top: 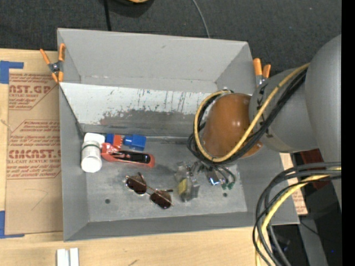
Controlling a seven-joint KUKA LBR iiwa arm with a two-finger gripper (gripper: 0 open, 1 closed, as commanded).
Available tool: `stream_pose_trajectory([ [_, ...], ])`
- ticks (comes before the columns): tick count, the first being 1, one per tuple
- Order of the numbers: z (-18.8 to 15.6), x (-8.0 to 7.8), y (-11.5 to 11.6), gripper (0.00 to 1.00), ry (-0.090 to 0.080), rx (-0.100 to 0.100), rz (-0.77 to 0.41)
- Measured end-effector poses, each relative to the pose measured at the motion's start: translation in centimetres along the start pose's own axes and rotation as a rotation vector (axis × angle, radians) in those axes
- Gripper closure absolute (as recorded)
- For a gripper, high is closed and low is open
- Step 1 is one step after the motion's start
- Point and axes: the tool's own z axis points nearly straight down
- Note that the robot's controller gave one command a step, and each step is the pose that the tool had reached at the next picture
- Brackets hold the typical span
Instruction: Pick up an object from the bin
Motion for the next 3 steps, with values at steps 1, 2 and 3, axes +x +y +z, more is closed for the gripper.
stream_pose_trajectory([
  [1,0.0,-0.6,0.1,1.0,0.002,0.0,-0.052],
  [2,-1.9,0.1,-0.2,1.0,0.001,-0.001,-0.042],
  [3,-7.3,-0.2,-0.9,1.0,0.006,-0.002,-0.058],
])
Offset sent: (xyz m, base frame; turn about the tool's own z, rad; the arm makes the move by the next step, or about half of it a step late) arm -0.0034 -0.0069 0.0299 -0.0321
